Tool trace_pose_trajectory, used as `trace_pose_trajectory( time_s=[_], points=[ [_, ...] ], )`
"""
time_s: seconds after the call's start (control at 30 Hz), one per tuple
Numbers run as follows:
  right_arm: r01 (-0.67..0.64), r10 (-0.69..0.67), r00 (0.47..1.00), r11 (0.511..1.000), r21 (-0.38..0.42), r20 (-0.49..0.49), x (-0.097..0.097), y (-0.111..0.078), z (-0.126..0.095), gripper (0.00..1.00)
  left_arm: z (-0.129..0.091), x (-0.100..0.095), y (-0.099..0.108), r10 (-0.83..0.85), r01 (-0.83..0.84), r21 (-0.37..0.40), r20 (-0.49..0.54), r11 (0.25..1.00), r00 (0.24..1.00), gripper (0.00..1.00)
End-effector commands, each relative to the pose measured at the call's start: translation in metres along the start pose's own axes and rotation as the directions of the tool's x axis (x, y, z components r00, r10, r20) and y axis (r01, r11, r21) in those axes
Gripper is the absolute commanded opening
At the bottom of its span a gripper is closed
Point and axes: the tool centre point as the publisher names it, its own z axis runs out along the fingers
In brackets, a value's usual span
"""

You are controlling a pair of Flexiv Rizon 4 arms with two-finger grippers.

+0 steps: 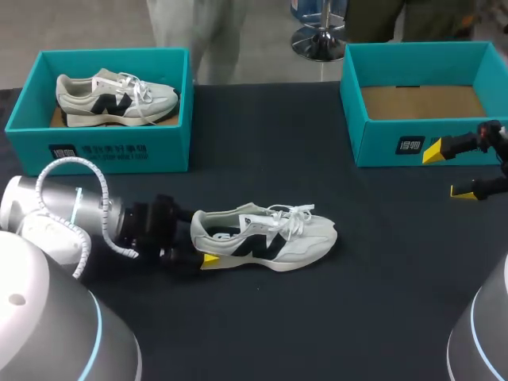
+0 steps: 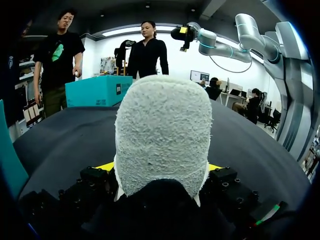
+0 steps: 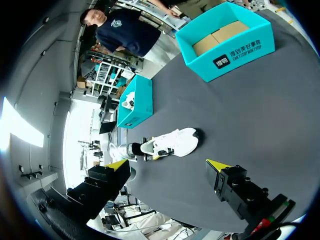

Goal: Take the shoe out of the shoebox, open the shoe tongue, remove and reinsert the insole, then place the shoe into the shoebox

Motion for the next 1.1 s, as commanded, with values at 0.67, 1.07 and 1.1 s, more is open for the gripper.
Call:
trace_pose_trajectory(
  time_s=[0.67,1.07,1.1],
  points=[
    [-0.001,0.001,1.0,1.0,-0.003,0.002,-0.0005,-0.0022,-0.0004,1.0,0.0014,-0.0002,0.0,0.035,-0.036,-0.042,-0.02,0.998,0.999,0.0],
    [-0.001,0.001,1.0,1.0,-0.003,0.002,-0.0005,-0.0022,-0.0004,1.0,0.0014,-0.0002,0.0,0.035,-0.036,-0.042,-0.02,0.998,0.999,0.0],
    [-0.001,0.001,1.0,1.0,-0.003,0.002,-0.0005,-0.0022,-0.0004,1.0,0.0014,-0.0002,0.0,0.035,-0.036,-0.042,-0.02,0.998,0.999,0.0]
  ],
)
